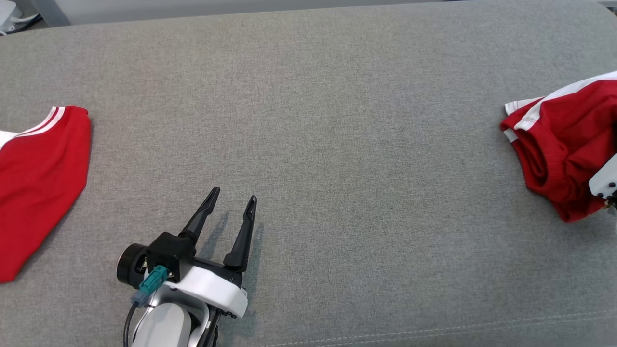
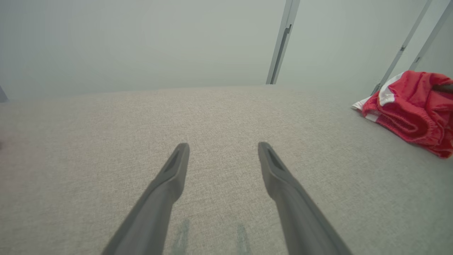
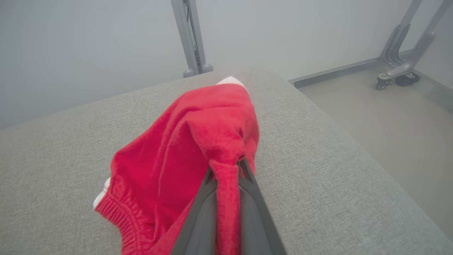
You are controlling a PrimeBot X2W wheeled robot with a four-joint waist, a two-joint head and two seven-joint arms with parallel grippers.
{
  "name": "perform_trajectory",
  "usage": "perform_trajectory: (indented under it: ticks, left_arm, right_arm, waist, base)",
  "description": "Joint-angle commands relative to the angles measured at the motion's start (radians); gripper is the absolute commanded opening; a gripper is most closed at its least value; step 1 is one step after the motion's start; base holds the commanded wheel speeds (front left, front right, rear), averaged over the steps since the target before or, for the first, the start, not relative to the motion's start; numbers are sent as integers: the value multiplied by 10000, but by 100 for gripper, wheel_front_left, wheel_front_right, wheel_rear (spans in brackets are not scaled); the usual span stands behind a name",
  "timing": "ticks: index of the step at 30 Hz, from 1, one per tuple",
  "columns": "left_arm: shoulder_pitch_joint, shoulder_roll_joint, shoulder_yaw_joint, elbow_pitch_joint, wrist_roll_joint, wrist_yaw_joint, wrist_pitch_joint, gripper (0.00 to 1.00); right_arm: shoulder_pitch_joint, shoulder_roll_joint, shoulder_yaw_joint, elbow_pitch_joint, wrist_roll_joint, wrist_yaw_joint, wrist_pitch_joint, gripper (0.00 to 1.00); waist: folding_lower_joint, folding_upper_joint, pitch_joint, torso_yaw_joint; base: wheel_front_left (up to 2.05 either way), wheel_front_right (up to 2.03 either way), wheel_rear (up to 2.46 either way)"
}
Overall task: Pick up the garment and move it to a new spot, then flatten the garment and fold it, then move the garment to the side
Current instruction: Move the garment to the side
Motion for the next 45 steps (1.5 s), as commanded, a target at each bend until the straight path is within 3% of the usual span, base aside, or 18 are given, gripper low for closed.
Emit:
perform_trajectory:
  ticks: [1, 5, 6, 8, 16, 24, 37, 45]
  left_arm:
    - [-386, 54, 331, -293, 108, -78, -59, 100]
    - [-416, 54, 368, -301, 164, -90, -59, 100]
    - [-435, 54, 368, -297, 175, -93, -59, 100]
    - [-479, 54, 343, -273, 182, -99, -59, 100]
    - [-416, 54, 311, -146, 52, -80, -59, 100]
    - [-105, 54, 390, 21, -213, 228, -59, 100]
    - [811, 54, 1151, 379, -132, 745, -59, 100]
    - [1310, 54, 1753, 386, -50, 1059, -59, 100]
  right_arm:
    - [-21, -176, 35, -55, -172, 40, -147, 0]
    - [-171, -237, -565, -38, -768, 40, -147, 0]
    - [-209, -320, -746, -32, -969, 40, -147, 22]
    - [-218, -406, -1154, -19, -1363, 40, -147, 100]
    - [264, -631, -3286, -639, -3478, 40, -147, 100]
    - [1607, 637, -4747, -3192, -5461, 40, -147, 100]
    - [4588, 2466, -4715, -6475, -6024, 40, -147, 100]
    - [5777, 2771, -4724, -7508, -6069, 40, -147, 100]
  waist:
    - [0, 0, 23, 0]
    - [0, 0, 108, -10]
    - [0, 0, 130, -8]
    - [0, 0, 144, 15]
    - [0, 0, -230, 114]
    - [0, 0, -1041, 231]
    - [0, 0, -2278, 722]
    - [0, 0, -2644, 949]
  base:
    - [0, 0, 0]
    - [0, 0, 0]
    - [0, 0, 0]
    - [0, 0, 0]
    - [0, 0, 0]
    - [0, 0, 0]
    - [0, 0, 0]
    - [0, 0, 0]
